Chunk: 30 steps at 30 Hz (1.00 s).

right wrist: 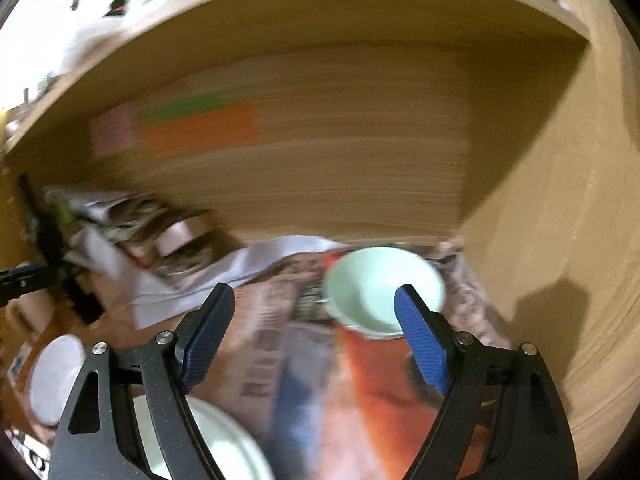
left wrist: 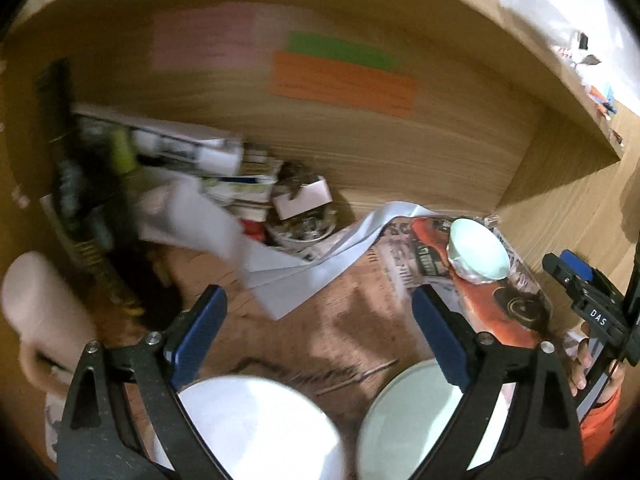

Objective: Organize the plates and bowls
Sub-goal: 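Move both tools to the mint-green bowl on the car-print newspaper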

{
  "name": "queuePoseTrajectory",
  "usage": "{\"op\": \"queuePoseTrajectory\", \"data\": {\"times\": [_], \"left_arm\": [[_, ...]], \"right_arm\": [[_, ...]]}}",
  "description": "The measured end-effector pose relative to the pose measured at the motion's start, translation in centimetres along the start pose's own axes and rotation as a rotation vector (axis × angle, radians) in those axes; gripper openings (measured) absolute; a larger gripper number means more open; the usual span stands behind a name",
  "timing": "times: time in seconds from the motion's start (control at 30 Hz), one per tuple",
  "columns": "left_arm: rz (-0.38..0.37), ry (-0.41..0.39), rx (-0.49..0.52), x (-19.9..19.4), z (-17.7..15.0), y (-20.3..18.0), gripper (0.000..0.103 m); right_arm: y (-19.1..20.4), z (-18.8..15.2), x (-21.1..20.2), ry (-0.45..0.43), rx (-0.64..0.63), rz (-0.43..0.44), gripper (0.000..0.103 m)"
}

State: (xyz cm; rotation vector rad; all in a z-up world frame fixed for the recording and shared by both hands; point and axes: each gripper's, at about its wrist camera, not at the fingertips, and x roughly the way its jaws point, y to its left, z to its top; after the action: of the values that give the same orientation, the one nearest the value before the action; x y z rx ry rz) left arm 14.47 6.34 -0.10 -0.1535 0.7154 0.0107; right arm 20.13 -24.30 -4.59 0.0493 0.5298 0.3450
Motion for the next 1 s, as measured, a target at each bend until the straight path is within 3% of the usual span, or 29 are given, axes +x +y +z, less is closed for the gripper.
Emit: {"op": "queuePoseTrajectory", "data": {"times": [0.2,0.57,0.77,0.87,1.0], "left_arm": [[-0.025,0.081,0.036,4.8,1.9,-3.5,0.095],[0.013,0.135,0.147,10.9,3.5,-8.3,0.095],[0.036,0.149,0.170,13.0,4.0,-9.2,0.095],[0.043,0.163,0.175,13.9,4.1,-9.4,0.095],[0.046,0.178,0.185,14.9,4.1,-9.7,0.095]], "right_arm": [[-3.8,0.1,3.1,0.047,0.065,-0.072,0.080],[-7.7,-0.8,10.8,0.209,0.137,-0.130,0.079],[-8.2,-1.8,12.9,0.277,0.120,-0.142,0.058],[-8.2,-2.2,12.9,0.272,0.095,-0.173,0.053],[-8.0,-2.4,12.7,0.277,0.062,-0.195,0.035]]}}
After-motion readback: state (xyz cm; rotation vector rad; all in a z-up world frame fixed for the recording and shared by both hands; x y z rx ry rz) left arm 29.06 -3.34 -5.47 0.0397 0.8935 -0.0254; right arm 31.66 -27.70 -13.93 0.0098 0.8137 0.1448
